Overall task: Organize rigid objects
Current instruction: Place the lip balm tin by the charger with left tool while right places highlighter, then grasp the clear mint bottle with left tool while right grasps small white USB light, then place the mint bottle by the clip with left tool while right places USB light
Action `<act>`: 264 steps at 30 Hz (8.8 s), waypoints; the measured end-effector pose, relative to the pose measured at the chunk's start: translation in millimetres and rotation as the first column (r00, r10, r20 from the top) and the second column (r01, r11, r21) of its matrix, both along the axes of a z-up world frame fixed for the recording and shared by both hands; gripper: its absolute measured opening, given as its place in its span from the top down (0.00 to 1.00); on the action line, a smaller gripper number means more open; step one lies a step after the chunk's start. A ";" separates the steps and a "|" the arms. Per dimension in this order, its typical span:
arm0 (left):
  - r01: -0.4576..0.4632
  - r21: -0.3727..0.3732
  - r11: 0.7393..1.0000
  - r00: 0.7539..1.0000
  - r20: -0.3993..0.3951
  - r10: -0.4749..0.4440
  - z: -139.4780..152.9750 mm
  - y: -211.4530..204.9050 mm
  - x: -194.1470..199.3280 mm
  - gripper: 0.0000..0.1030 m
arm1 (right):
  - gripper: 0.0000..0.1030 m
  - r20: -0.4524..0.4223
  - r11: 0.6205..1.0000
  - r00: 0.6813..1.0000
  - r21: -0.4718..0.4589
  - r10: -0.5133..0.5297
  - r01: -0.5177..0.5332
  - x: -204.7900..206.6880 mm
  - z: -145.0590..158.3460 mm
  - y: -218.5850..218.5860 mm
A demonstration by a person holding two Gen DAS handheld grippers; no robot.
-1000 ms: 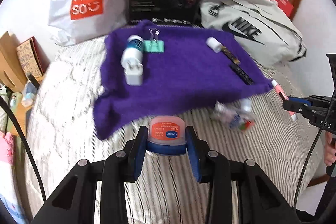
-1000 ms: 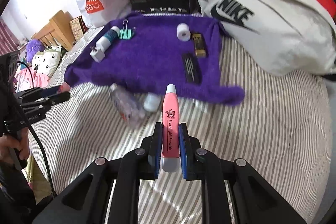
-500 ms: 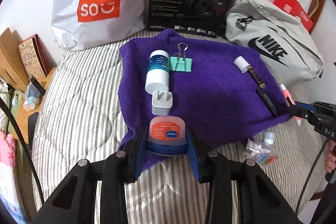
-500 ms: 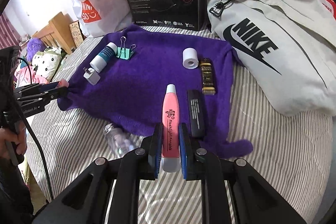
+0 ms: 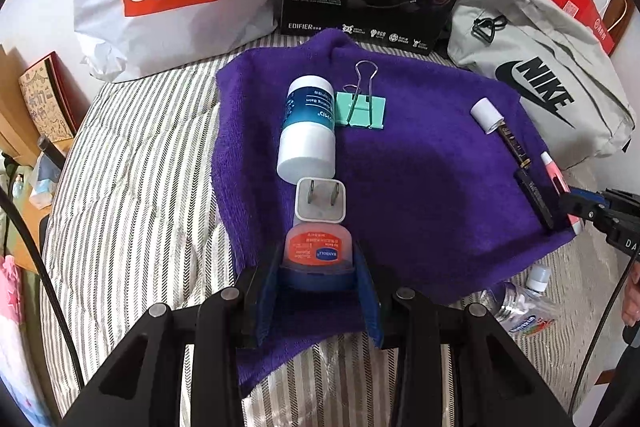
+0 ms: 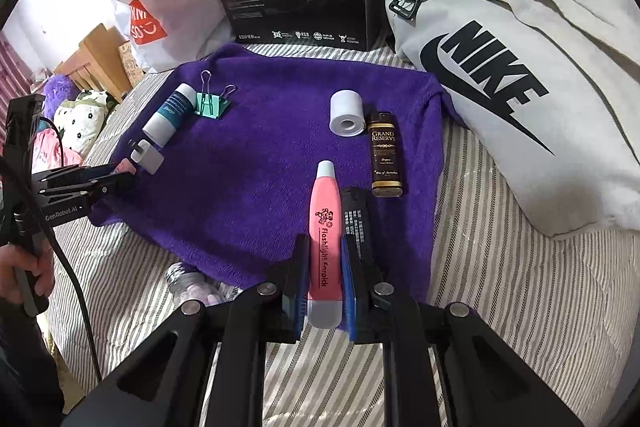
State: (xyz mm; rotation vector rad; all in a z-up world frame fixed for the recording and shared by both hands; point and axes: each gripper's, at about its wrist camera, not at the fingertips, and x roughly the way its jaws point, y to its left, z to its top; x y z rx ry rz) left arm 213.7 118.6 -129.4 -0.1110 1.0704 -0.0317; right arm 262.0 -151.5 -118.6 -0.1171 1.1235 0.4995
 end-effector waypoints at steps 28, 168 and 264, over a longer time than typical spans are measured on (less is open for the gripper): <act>0.086 0.108 0.990 0.995 -0.059 -0.080 -20.0 -26.3 19.2 0.58 | 0.85 -0.020 0.995 1.000 -0.105 -0.005 0.003 45.9 -39.6 50.6; 0.106 -0.068 0.992 0.994 -0.007 -0.106 -1.1 -52.7 -94.1 0.62 | 0.75 -0.030 0.999 0.999 0.032 -0.016 0.017 -90.9 -25.0 -6.5; 0.143 0.103 0.984 0.985 -0.108 -0.132 -20.3 -86.3 44.5 0.45 | 0.67 -0.110 0.983 0.977 -0.002 0.181 -0.183 12.4 -36.9 21.5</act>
